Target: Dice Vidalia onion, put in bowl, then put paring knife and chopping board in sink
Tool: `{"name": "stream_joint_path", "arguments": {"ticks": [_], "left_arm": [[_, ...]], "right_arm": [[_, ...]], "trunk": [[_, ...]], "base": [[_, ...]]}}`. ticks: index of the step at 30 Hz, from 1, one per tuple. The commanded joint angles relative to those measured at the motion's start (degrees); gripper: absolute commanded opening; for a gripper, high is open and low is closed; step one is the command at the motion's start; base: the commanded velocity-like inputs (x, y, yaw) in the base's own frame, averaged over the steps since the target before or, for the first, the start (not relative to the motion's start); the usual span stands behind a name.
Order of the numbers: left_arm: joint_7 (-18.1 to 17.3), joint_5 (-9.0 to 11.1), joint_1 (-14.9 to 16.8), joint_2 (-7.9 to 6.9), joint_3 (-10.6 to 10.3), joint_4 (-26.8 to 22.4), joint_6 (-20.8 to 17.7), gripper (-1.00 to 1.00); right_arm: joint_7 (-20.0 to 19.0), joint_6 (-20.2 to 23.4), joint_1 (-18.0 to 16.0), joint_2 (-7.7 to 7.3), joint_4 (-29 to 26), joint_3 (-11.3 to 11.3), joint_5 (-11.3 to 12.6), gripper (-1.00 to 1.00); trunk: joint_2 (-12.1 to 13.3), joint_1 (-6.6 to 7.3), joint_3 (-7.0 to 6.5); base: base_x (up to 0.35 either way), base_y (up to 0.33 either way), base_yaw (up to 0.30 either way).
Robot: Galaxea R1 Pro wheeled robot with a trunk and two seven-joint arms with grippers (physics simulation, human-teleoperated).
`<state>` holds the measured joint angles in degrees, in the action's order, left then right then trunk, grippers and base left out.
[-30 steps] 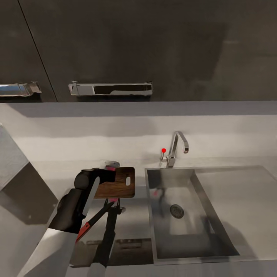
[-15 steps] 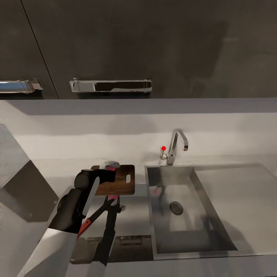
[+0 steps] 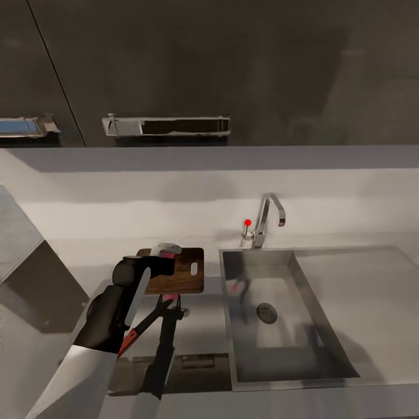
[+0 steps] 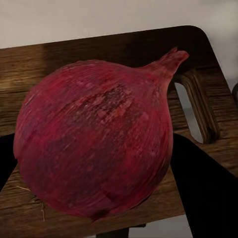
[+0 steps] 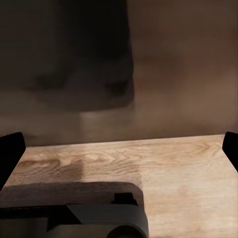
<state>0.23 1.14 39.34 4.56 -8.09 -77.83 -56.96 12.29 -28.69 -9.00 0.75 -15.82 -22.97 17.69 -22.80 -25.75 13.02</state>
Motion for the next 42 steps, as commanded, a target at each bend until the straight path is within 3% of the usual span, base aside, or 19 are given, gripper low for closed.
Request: {"name": "stream_joint_path", "arguments": {"ticks": [1, 18, 42], "left_arm": [[0.04, 0.09, 0.07, 0.01, 0.0, -0.04, -0.26, -1.0], [0.04, 0.09, 0.03, -0.41, 0.0, -0.04, -0.26, -1.0], [0.04, 0.08, 0.06, -0.78, 0.0, -0.17, -0.26, -1.0]], "right_arm": [[0.35, -0.17, -0.05, 0.0, 0.01, -0.49, 0.4, 1.0], [0.36, -0.05, -0.05, 0.04, 0.03, -0.49, 0.42, 1.0], [0.36, -0.05, -0.05, 0.04, 0.02, -0.49, 0.4, 1.0]], "trunk": [[-0.11, -0.03, 0.17], [-0.11, -0.03, 1.58], [-0.11, -0.03, 1.64]], "base": [[0.0, 0.0, 0.0], [0.0, 0.0, 0.0], [0.03, 0.049, 0.0]]}}
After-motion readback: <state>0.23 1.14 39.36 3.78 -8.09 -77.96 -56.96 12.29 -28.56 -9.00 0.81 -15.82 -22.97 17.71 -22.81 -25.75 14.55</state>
